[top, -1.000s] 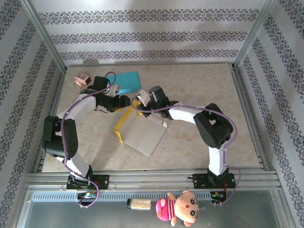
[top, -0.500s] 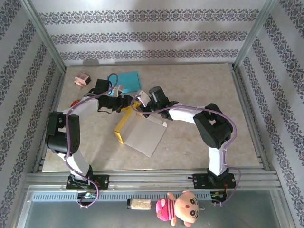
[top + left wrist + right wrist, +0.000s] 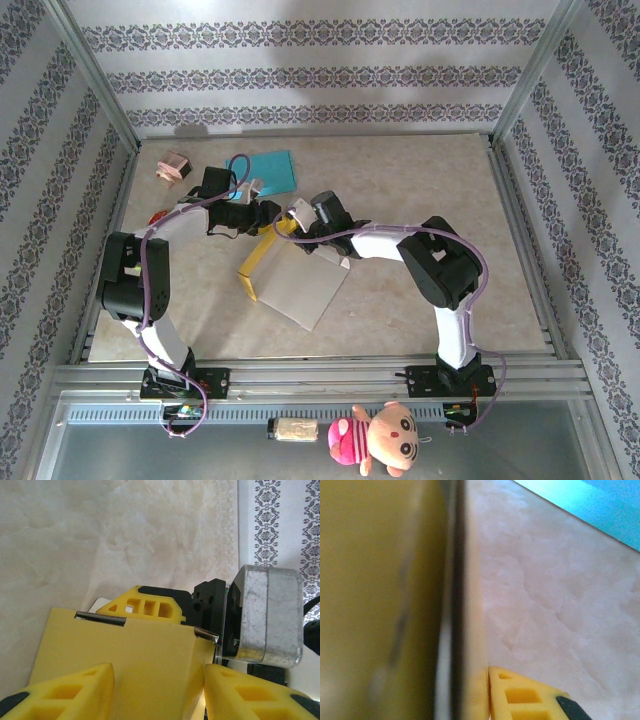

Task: Fold the paper box

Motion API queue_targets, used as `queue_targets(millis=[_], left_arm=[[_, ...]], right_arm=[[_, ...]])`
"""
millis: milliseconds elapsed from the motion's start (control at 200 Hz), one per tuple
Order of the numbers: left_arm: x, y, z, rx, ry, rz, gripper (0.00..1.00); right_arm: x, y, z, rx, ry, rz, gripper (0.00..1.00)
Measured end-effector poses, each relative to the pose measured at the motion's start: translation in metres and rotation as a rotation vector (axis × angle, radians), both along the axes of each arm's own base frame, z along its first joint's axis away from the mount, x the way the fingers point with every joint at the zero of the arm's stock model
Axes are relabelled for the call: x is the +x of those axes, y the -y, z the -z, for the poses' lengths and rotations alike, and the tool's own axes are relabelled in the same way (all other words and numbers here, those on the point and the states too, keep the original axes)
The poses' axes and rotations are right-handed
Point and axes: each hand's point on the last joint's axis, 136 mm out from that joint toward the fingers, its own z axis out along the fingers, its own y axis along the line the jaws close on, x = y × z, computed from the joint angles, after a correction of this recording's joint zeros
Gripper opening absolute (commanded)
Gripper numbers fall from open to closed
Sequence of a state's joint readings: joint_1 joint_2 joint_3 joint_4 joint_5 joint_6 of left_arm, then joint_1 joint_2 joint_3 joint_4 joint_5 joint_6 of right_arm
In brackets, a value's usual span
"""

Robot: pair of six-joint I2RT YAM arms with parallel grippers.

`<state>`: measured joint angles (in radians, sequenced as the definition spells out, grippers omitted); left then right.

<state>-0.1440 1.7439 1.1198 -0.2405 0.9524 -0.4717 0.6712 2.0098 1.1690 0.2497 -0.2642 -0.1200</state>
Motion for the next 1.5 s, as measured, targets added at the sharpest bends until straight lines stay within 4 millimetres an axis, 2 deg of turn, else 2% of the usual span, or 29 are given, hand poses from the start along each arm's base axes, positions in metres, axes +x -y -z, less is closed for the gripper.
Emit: queue_targets(millis=[260, 335, 435, 735, 795, 914, 984, 1054, 1129, 1244, 1304, 1354, 1409, 1459, 1499], left_arm=[[0.014, -0.005, 0.0, 0.019, 0.051, -0.031, 0.48], [0.02, -0.01, 0.0, 0.031, 0.07, -0.053, 0.48], [0.025, -0.015, 0.0, 0.043, 0.08, -0.073, 0.48], [0.035, -0.02, 0.0, 0.064, 0.121, -0.102, 0.49], [0.036, -0.021, -0.001, 0.066, 0.126, -0.106, 0.55], [0.035, -0.026, 0.005, 0.071, 0.101, -0.148, 0.8], [0.026, -0.027, 0.003, 0.06, 0.082, -0.155, 0.88], [0.013, -0.026, -0.014, 0.036, 0.092, -0.156, 0.91], [0.007, -0.033, -0.054, 0.014, 0.17, -0.187, 0.92], [0.0, -0.069, -0.128, 0.009, 0.363, -0.299, 0.93], [-0.005, -0.088, -0.158, 0.027, 0.443, -0.362, 0.94], [-0.009, -0.099, -0.174, 0.045, 0.484, -0.404, 0.95], [-0.013, -0.107, -0.182, 0.063, 0.507, -0.434, 0.96], [-0.016, -0.11, -0.181, 0.072, 0.508, -0.449, 0.96], [-0.018, -0.111, -0.177, 0.077, 0.5, -0.456, 0.96]], right_arm=[[0.017, -0.007, 0.002, 0.045, -0.023, 0.167, 0.08], [0.023, -0.012, 0.001, 0.048, -0.019, 0.224, 0.16], [0.033, -0.012, 0.002, 0.046, -0.006, 0.314, 0.17], [0.043, -0.02, 0.001, 0.083, -0.027, 0.372, 0.03], [0.044, -0.02, 0.001, 0.087, -0.03, 0.374, 0.0], [0.044, -0.019, 0.0, 0.094, -0.033, 0.363, 0.0], [0.041, -0.017, -0.001, 0.089, -0.03, 0.331, 0.0], [0.031, -0.009, -0.003, 0.06, -0.039, 0.276, 0.0], [0.021, 0.007, -0.016, 0.006, -0.042, 0.202, 0.0], [0.014, 0.046, -0.058, -0.147, 0.026, 0.067, 0.0], [0.016, 0.065, -0.087, -0.27, 0.092, -0.018, 0.0], [0.021, 0.076, -0.11, -0.374, 0.161, -0.075, 0.0], [0.023, 0.084, -0.131, -0.525, 0.266, -0.168, 0.0], [0.019, 0.09, -0.139, -0.664, 0.334, -0.253, 0.0], [0.013, 0.091, -0.138, -0.769, 0.373, -0.342, 0.0]])
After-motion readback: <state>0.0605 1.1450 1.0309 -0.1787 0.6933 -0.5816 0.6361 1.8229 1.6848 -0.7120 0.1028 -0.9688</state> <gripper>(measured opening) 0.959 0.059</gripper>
